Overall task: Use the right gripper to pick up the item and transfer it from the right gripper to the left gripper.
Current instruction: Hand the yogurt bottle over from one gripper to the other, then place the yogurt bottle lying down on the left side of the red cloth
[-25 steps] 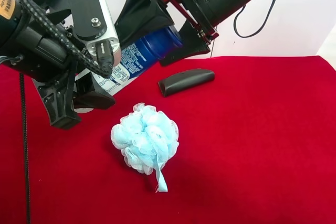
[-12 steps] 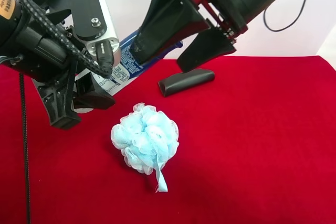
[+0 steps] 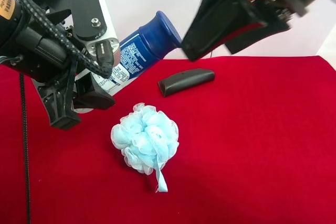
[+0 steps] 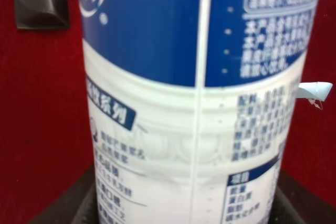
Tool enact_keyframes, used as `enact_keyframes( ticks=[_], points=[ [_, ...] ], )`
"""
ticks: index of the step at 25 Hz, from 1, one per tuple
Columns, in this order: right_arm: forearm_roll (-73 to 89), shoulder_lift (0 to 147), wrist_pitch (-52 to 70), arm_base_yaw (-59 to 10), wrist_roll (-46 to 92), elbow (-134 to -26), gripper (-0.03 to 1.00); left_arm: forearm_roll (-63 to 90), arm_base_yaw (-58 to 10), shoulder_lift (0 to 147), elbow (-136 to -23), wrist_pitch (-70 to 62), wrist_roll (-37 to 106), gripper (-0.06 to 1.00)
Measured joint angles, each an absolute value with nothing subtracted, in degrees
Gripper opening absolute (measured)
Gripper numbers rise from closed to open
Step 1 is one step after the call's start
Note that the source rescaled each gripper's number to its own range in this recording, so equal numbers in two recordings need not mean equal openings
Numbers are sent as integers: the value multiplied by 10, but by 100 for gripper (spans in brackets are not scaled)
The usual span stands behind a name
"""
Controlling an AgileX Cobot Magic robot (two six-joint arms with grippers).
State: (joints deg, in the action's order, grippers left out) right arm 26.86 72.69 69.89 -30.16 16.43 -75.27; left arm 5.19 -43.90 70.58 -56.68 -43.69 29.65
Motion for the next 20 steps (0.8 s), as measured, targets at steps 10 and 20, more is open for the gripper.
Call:
enact_keyframes(
  ticks=[10, 20],
  points=[
    [193, 564, 699, -302, 163, -609, 100, 52, -439, 706, -567, -439, 297, 6],
    [106, 379, 700, -302, 116, -448, 100, 52, -439, 706, -567, -439, 297, 6]
  ],
)
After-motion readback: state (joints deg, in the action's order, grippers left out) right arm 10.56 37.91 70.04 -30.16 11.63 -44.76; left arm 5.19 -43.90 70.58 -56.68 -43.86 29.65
